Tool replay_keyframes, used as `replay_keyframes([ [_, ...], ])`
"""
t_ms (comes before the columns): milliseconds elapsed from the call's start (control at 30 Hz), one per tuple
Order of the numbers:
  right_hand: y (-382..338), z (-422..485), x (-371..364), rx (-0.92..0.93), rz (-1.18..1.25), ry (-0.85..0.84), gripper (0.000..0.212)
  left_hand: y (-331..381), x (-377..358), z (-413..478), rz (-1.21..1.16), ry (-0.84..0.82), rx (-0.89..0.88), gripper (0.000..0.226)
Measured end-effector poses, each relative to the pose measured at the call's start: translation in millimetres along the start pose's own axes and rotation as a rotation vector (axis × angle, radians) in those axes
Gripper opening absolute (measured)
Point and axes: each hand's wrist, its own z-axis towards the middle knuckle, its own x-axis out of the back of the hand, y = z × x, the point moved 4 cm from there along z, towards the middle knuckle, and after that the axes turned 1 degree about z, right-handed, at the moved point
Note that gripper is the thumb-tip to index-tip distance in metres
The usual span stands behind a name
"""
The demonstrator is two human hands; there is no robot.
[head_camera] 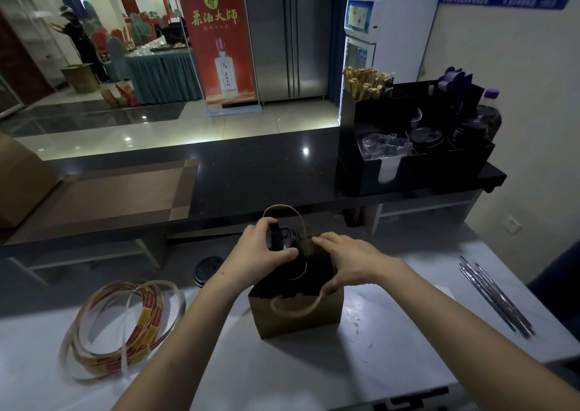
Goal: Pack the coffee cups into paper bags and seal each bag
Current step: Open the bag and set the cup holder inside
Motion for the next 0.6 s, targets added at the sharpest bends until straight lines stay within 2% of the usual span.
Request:
replay_keyframes([
  [267, 3.3, -2.2, -5.9, -0.003, 0.051, 0.005, 0.133, 7.4, -24.0, 8.1, 0.191, -0.096, -0.058, 0.085],
  [433, 2.4, -1.6, -7.6, 0.005, 0.061, 0.020, 0.133, 8.6, -48.6, 18.0, 0.312, -0.123, -0.093, 0.088],
  [600, 2.1, -3.0, -5.2, 0.023, 0.094, 0.047, 0.128, -2.4, -72.8, 32.4, 0.415, -0.192, -0.056, 0.082],
])
